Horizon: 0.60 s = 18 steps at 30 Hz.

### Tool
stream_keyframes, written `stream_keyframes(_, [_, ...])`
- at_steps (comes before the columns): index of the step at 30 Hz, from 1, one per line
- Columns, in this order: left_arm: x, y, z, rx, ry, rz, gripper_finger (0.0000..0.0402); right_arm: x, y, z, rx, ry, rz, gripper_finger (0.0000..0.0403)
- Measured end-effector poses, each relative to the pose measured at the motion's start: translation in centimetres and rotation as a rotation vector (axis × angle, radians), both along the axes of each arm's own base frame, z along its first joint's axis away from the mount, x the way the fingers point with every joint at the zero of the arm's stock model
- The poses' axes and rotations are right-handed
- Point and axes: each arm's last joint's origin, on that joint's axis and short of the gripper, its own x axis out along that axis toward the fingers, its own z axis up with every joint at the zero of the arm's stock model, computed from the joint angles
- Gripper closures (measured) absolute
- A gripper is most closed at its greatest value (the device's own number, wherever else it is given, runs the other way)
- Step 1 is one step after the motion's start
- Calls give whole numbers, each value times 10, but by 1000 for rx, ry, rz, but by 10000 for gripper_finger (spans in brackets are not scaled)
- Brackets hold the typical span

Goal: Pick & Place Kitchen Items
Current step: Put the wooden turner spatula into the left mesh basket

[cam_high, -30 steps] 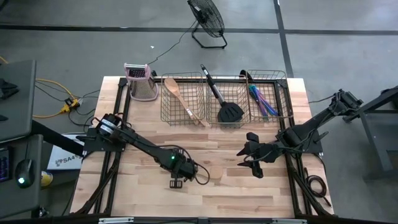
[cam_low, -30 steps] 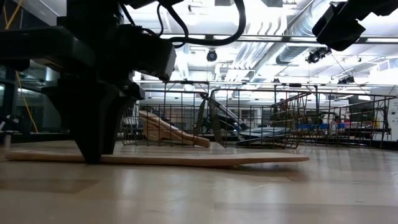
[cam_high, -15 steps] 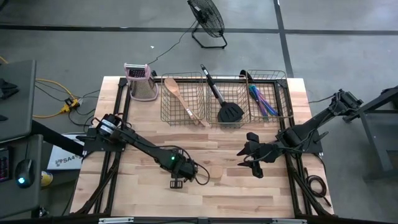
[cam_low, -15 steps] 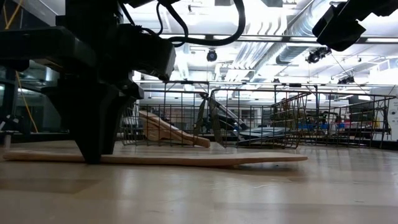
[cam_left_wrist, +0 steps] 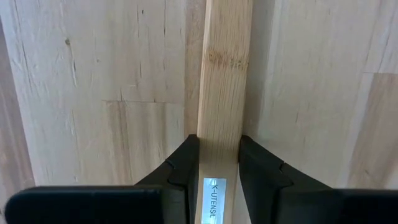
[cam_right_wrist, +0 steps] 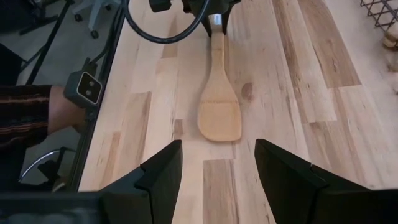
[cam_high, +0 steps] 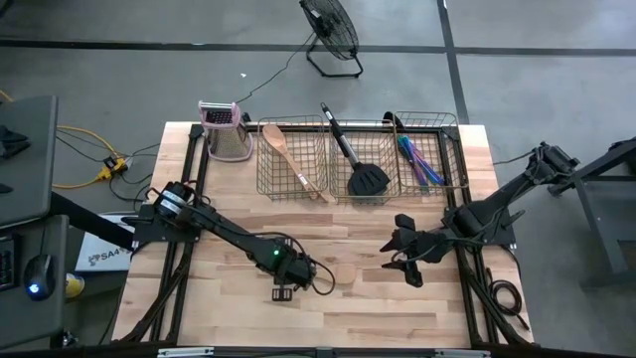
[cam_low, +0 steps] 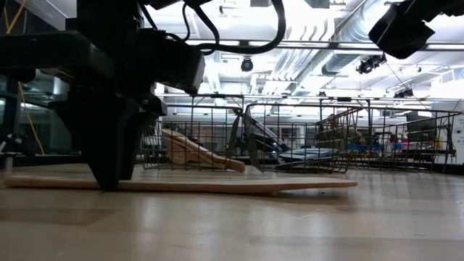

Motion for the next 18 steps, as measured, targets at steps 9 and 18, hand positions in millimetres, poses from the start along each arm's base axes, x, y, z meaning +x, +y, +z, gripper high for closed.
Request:
stream_keyframes(9, [-1,1,12,-12,-38,14,318,-1,2,0,-1,0,7,208])
stream_keyframes(18, [-8,4,23,-6,-26,41,321,-1,1,0,-2,0,6,208])
